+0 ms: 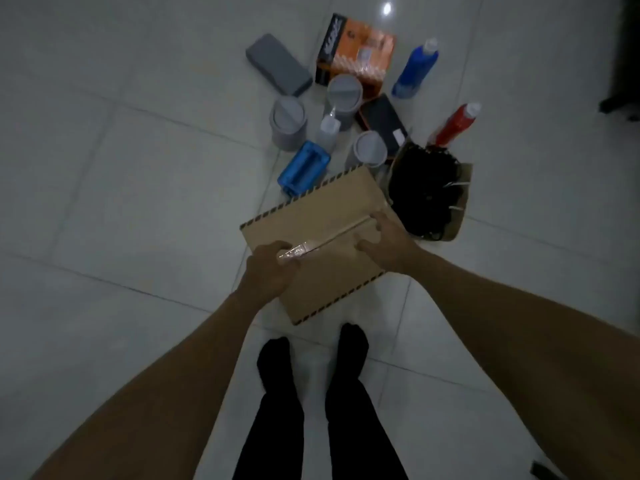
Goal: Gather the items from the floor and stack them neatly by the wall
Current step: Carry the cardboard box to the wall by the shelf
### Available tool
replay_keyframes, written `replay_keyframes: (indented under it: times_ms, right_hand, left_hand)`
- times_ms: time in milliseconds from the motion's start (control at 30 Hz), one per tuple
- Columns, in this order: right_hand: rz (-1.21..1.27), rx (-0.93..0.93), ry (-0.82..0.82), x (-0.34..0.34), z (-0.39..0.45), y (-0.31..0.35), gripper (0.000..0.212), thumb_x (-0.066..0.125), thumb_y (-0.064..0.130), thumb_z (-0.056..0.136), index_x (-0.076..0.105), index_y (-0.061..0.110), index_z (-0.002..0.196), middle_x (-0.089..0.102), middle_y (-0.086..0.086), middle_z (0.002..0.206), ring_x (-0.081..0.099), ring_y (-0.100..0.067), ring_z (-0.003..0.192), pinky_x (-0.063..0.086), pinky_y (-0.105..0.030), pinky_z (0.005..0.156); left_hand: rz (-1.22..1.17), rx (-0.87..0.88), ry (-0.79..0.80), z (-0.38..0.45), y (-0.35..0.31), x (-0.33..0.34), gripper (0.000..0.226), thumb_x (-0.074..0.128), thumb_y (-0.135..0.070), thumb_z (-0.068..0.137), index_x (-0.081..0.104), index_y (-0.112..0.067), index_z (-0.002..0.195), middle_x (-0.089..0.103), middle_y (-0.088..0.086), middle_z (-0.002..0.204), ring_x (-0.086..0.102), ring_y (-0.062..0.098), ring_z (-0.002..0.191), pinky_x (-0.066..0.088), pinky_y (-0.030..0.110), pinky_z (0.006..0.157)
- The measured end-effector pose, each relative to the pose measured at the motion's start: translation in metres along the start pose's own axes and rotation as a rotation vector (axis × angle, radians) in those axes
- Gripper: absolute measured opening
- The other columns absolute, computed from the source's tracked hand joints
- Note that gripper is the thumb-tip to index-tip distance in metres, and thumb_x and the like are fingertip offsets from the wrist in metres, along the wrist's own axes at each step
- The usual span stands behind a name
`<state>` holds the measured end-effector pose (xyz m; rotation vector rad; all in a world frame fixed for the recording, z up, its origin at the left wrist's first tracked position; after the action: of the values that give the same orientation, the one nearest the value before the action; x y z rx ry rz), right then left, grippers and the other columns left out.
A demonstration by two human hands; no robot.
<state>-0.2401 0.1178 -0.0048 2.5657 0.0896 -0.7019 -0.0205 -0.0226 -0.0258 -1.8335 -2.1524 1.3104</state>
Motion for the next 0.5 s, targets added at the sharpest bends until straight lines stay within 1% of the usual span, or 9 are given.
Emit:
replay_keyframes:
  times_ms: [67, 133, 167, 200, 233, 300, 367, 433, 500]
  right_hand:
    - [-0.052, -0.033, 0.01, 0.002, 0.035, -0.013, 0.083, 0.066, 0.037, 0.095, 0.017, 0.017, 0.159, 0.03, -0.009, 0.16, 0.036, -0.028, 0.143, 0.037, -0.029, 0.103]
    - [-0.051, -0.043, -0.02, 0.007, 0.086, -0.045, 0.093, 0.068, 0.055, 0.087, 0.024, 0.011, 0.157, 0.037, -0.01, 0.156, 0.039, -0.029, 0.141, 0.035, -0.034, 0.114]
    - [-0.043, -0.026, -0.028, 0.009, 0.113, -0.065, 0.097, 0.067, 0.065, 0.082, 0.03, 0.01, 0.154, 0.043, -0.011, 0.152, 0.043, -0.031, 0.138, 0.037, -0.039, 0.114]
    - [-0.062, -0.006, -0.056, 0.008, 0.138, -0.086, 0.093, 0.066, 0.065, 0.081, 0.036, 0.011, 0.151, 0.048, -0.012, 0.147, 0.047, -0.032, 0.134, 0.041, -0.044, 0.112]
    - [-0.075, 0.007, -0.073, 0.004, 0.154, -0.098, 0.086, 0.067, 0.058, 0.083, 0.037, 0.014, 0.15, 0.051, -0.013, 0.144, 0.049, -0.034, 0.132, 0.044, -0.046, 0.109]
    - [-0.117, 0.022, -0.123, -0.005, 0.167, -0.102, 0.089, 0.07, 0.05, 0.085, 0.025, 0.02, 0.156, 0.043, -0.013, 0.15, 0.043, -0.036, 0.135, 0.042, -0.051, 0.109]
    - [-0.109, 0.061, -0.101, -0.004, 0.176, -0.113, 0.097, 0.069, 0.048, 0.087, 0.01, 0.022, 0.159, 0.033, -0.012, 0.158, 0.036, -0.037, 0.141, 0.037, -0.051, 0.112]
    - [-0.067, 0.073, -0.072, 0.005, 0.18, -0.122, 0.099, 0.068, 0.049, 0.087, 0.005, 0.023, 0.159, 0.034, -0.011, 0.157, 0.039, -0.036, 0.139, 0.039, -0.048, 0.111]
    - [-0.03, 0.094, -0.129, 0.013, 0.18, -0.127, 0.105, 0.068, 0.058, 0.077, 0.006, 0.031, 0.157, 0.038, -0.012, 0.152, 0.042, -0.037, 0.135, 0.043, -0.052, 0.107]
  left_hand:
    - [0.028, -0.042, -0.028, 0.029, 0.022, 0.019, 0.055, 0.064, -0.048, 0.087, 0.057, -0.023, 0.135, 0.055, 0.009, 0.137, 0.055, 0.026, 0.122, 0.046, 0.033, 0.1]
    - [0.026, -0.142, -0.058, 0.054, 0.051, 0.041, 0.056, 0.065, -0.047, 0.089, 0.051, -0.028, 0.14, 0.04, 0.013, 0.149, 0.042, 0.031, 0.134, 0.038, 0.04, 0.11]
    - [0.031, -0.168, -0.088, 0.064, 0.061, 0.052, 0.058, 0.065, -0.047, 0.089, 0.048, -0.032, 0.142, 0.032, 0.015, 0.154, 0.033, 0.032, 0.139, 0.033, 0.042, 0.113]
    - [0.045, -0.18, -0.114, 0.074, 0.069, 0.062, 0.061, 0.066, -0.048, 0.089, 0.044, -0.034, 0.144, 0.024, 0.016, 0.158, 0.026, 0.033, 0.143, 0.027, 0.044, 0.115]
    - [0.052, -0.19, -0.136, 0.084, 0.078, 0.072, 0.066, 0.066, -0.049, 0.088, 0.04, -0.036, 0.147, 0.015, 0.016, 0.161, 0.019, 0.034, 0.145, 0.023, 0.047, 0.117]
    - [0.017, -0.228, -0.172, 0.098, 0.09, 0.088, 0.074, 0.068, -0.05, 0.087, 0.032, -0.037, 0.151, 0.002, 0.013, 0.164, 0.012, 0.033, 0.148, 0.018, 0.048, 0.119]
    - [-0.048, -0.253, -0.218, 0.106, 0.094, 0.1, 0.078, 0.071, -0.048, 0.085, 0.031, -0.034, 0.151, 0.002, 0.01, 0.163, 0.015, 0.033, 0.147, 0.021, 0.045, 0.119]
    - [-0.034, -0.28, -0.249, 0.108, 0.092, 0.11, 0.08, 0.072, -0.048, 0.083, 0.031, -0.035, 0.15, 0.002, 0.013, 0.163, 0.012, 0.036, 0.147, 0.019, 0.045, 0.118]
    - [-0.035, -0.291, -0.269, 0.107, 0.086, 0.116, 0.081, 0.073, -0.048, 0.083, 0.03, -0.037, 0.15, -0.006, 0.015, 0.163, 0.003, 0.036, 0.148, 0.012, 0.045, 0.118]
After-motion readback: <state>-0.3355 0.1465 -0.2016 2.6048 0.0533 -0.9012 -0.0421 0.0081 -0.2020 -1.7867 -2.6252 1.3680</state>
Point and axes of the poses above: each hand's wrist, its own z-axis towards the middle knuckle, its own x-axis out of the palm, y = z × x, the point moved 4 cm from there along z, towards the middle knuckle
